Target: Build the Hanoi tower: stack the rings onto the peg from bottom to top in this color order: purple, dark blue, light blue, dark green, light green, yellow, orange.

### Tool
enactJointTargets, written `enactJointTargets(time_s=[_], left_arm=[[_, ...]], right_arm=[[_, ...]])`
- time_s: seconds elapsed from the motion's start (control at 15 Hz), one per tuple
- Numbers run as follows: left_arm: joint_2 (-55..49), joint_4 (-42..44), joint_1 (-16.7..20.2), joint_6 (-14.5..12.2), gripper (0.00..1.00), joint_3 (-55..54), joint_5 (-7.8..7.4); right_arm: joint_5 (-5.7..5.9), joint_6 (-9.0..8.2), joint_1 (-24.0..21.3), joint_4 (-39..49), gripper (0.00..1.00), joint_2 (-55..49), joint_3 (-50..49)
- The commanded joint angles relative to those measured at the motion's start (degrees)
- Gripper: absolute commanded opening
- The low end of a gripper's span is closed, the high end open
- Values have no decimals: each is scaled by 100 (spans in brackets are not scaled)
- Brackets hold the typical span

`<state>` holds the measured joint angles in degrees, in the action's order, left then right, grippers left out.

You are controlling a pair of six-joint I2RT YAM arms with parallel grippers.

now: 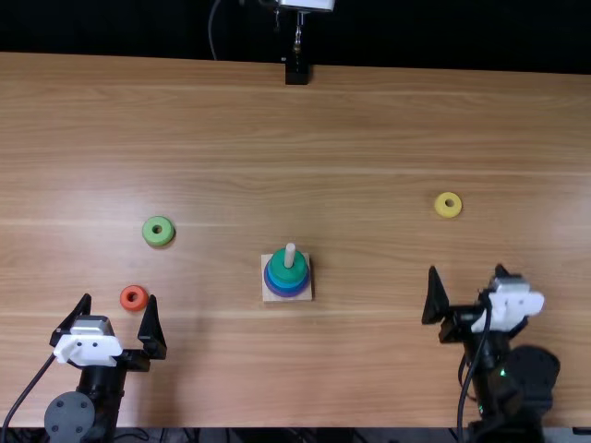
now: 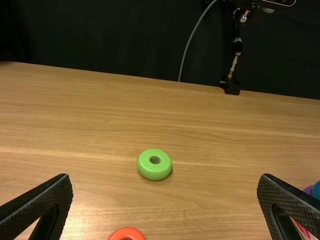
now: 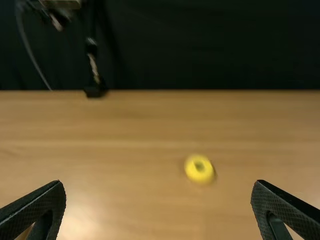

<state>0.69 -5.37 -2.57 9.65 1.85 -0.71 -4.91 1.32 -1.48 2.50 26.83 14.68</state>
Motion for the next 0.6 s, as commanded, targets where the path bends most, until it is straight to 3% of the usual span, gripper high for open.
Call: enactJointTargets(time_s=[0.0, 0.2, 0.33, 0.53], left_arm=[[-69, -12, 37, -47, 100, -185, -87], [-69, -12, 37, -47, 100, -185, -87], [-69, -12, 37, -47, 100, -185, -87], [-69, -12, 37, -47, 100, -185, -87]], right_arm=[[16, -27, -46, -3, 100, -943, -475], [79, -16, -46, -35, 100, -2112, -1063], [216, 5, -46, -35, 100, -2191, -1195], [238, -6, -46, -67, 100, -2402, -1353]])
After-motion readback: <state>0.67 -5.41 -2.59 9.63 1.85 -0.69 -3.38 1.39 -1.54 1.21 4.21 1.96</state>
